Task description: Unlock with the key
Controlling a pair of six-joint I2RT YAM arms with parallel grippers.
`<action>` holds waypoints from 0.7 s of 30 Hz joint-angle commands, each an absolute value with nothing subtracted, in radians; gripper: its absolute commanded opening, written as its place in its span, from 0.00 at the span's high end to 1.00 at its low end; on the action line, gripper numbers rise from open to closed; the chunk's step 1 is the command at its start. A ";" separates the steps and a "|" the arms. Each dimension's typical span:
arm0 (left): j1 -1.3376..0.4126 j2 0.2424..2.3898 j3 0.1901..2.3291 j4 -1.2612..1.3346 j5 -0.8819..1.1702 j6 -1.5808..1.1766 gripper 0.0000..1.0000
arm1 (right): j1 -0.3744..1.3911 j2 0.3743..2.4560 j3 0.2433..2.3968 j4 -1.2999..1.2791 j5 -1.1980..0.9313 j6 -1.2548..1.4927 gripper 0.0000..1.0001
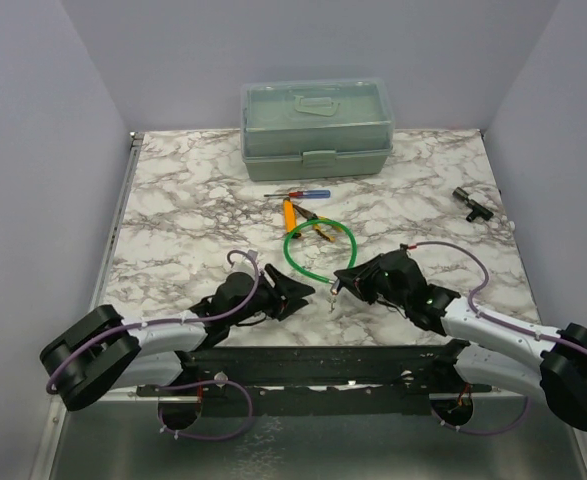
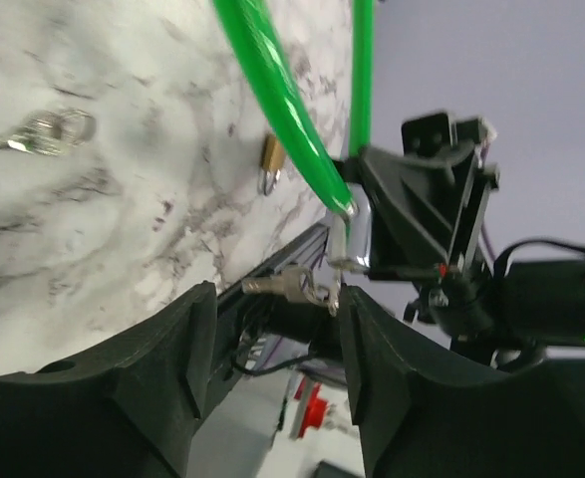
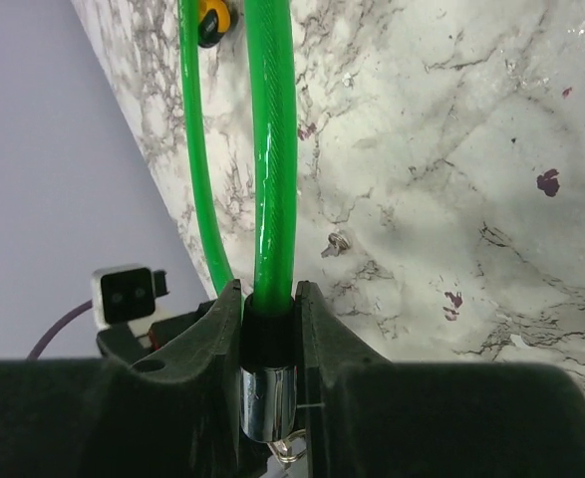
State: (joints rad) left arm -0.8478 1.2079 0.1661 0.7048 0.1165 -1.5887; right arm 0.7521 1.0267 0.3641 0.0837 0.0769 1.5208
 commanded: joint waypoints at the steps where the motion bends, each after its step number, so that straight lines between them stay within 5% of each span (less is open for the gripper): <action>1: -0.922 1.107 0.278 0.481 0.082 -1.366 0.45 | 0.758 1.029 0.436 0.008 0.177 1.502 1.00; 21: -0.948 1.172 0.354 0.562 0.088 -1.096 0.60 | 0.758 1.059 0.500 -0.060 0.141 1.505 1.00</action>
